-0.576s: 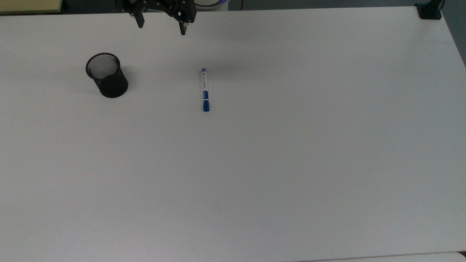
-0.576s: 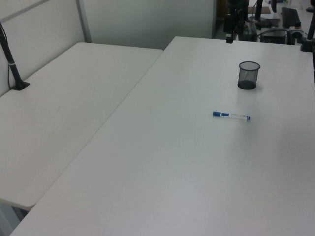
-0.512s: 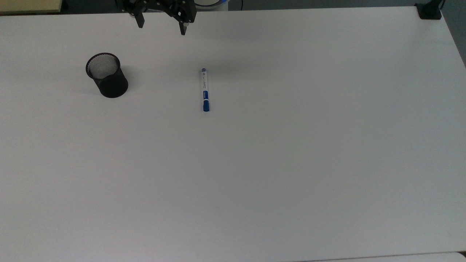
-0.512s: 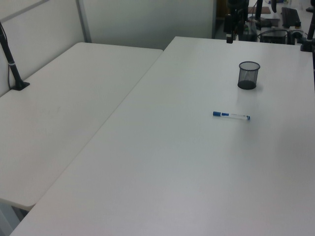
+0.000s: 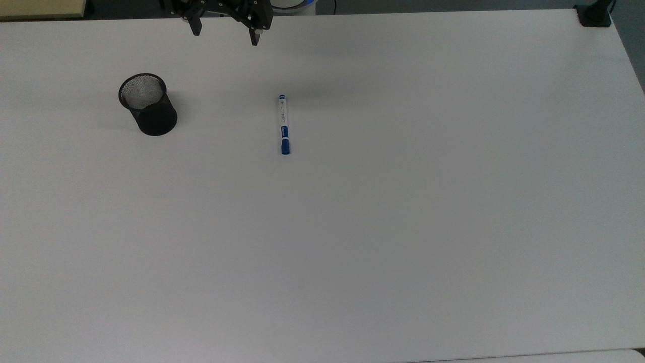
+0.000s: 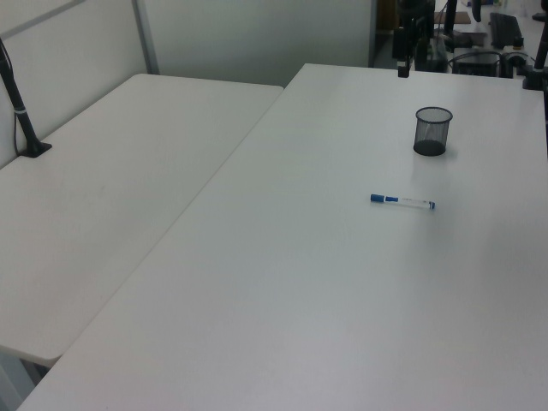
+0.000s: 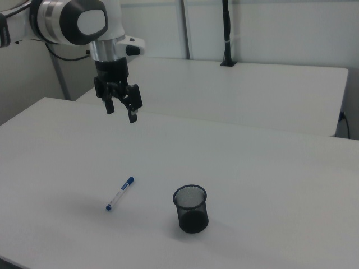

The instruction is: Insert the marker

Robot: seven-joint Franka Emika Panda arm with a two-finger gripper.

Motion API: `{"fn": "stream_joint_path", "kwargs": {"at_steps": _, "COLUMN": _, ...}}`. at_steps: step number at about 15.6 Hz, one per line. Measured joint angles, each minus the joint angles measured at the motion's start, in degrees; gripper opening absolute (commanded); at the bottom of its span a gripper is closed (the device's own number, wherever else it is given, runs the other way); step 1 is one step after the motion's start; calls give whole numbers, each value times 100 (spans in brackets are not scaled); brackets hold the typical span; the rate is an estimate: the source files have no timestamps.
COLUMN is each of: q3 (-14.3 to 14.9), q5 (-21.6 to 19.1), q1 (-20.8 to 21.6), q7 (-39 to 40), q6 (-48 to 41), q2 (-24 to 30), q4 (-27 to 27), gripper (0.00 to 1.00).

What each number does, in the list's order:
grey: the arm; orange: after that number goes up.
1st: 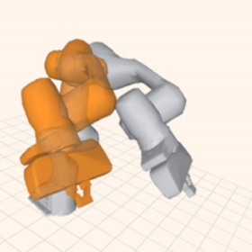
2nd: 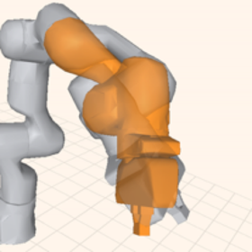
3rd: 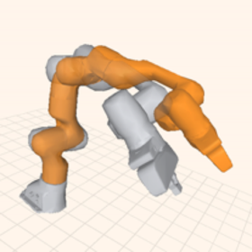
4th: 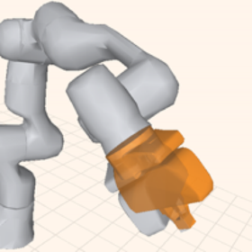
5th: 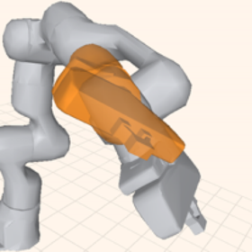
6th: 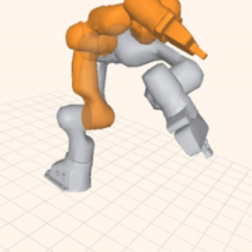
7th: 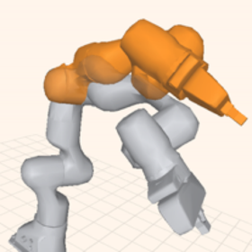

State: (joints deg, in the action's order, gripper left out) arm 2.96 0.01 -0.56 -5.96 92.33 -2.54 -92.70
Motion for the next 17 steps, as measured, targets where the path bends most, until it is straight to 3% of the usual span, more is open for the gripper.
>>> {"fn": "stream_joint_path", "kwargs": {"at_steps": 13, "q3": -3, "q5": 0, "q1": 0, "q7": 0, "q6": -25, "q2": -10, "q4": -11, "gripper": 100}}
{"fn": "stream_joint_path", "kwargs": {"at_steps": 17, "q3": 8, "q5": 63, "q1": -94, "q7": 323, "q6": -25, "q2": -339, "q4": 31, "gripper": 100}}
